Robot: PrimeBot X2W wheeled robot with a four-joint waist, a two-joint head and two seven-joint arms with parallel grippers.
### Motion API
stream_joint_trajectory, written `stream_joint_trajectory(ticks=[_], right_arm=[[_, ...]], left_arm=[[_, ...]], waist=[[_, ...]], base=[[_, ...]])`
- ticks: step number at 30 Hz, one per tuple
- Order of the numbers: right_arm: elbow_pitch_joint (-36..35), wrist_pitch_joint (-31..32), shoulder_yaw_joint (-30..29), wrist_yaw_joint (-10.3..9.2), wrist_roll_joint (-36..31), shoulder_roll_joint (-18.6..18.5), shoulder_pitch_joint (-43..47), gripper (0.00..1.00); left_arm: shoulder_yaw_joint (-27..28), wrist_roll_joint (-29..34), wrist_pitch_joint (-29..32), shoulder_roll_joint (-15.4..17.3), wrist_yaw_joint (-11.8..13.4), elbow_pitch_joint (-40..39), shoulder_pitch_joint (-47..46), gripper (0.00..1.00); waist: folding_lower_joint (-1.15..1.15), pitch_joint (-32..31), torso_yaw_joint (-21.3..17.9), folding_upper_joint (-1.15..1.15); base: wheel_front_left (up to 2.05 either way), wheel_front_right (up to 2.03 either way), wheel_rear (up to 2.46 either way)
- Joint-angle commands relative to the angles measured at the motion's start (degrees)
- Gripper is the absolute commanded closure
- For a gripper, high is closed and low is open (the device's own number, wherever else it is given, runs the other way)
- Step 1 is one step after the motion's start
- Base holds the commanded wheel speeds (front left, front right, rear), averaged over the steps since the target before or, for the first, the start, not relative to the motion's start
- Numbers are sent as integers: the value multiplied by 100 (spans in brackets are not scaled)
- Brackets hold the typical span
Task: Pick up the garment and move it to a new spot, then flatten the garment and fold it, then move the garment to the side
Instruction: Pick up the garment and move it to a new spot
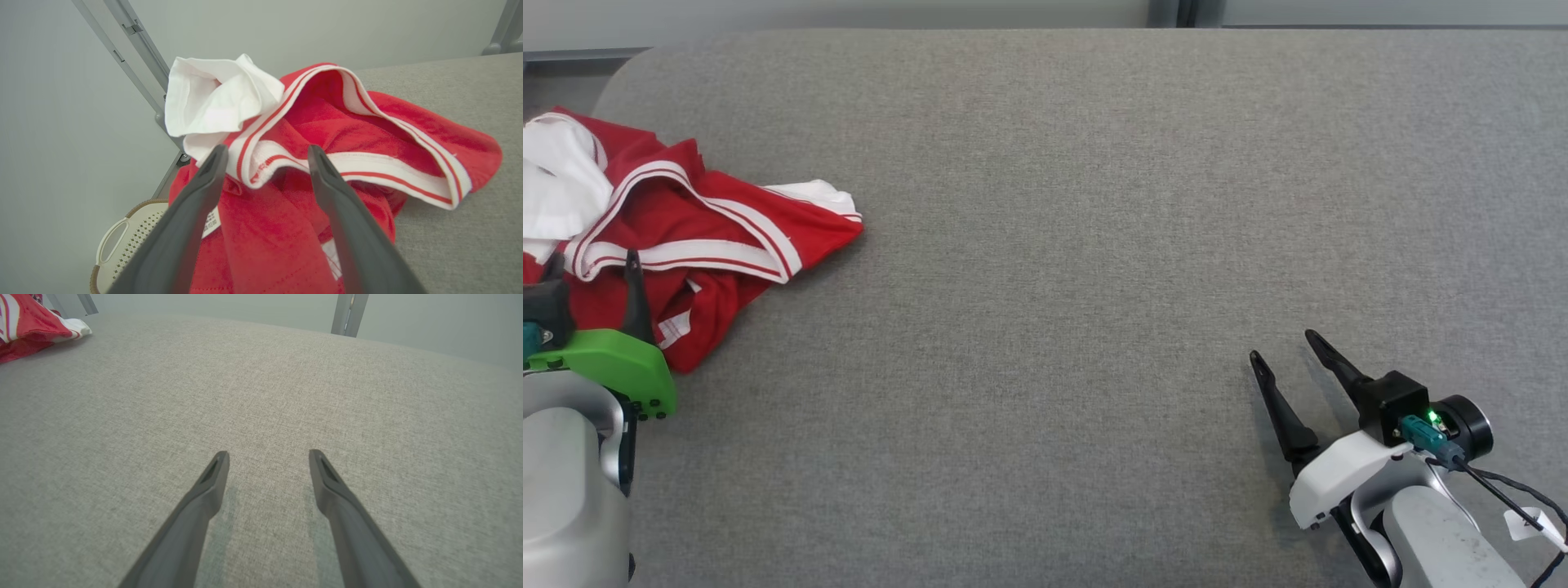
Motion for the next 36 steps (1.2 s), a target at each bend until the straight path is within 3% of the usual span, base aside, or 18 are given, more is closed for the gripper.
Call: stream_joint_trajectory(ticks=[1,5,11,12,13,14,21,25,31,36], right_arm=[[-27,-16,-20,-2,-23,-29,-32,0],[-47,-16,-41,-2,9,-16,-24,0],[-80,-16,-63,-2,-2,13,-9,0],[-87,-17,-61,-2,-3,8,-14,0],[-91,-17,-61,-2,-1,3,-20,0],[-89,-16,-65,-2,2,5,-24,0],[-61,-16,-36,-2,40,39,-47,0],[-67,-16,-62,-2,48,88,-54,0],[-5,-17,-61,-2,97,211,-7,0],[-5,-16,22,-2,143,398,-110,0]], left_arm=[[35,28,3,70,130,99,-137,0],[126,44,3,125,434,331,-187,0],[246,-13,3,167,614,347,-262,0],[258,-17,3,168,634,303,-277,44],[269,-19,3,166,653,243,-292,65],[282,-25,3,159,664,222,-282,100],[389,-93,3,191,766,291,-252,100],[369,-12,1,177,630,-346,-224,100],[84,159,1,-280,383,-1606,-371,100],[-545,317,2,-856,-3,-2369,-482,100]], waist=[[0,95,-169,0],[0,125,-290,0],[0,166,-412,0],[0,174,-423,0],[0,181,-432,0],[0,185,-439,0],[0,182,-488,0],[0,180,-492,0],[0,49,-540,0],[0,-26,-816,0]], base=[[0,0,0],[0,0,0],[0,0,0],[0,0,0],[0,0,0],[0,0,0],[0,0,0],[0,0,0],[0,0,0],[0,0,0]])
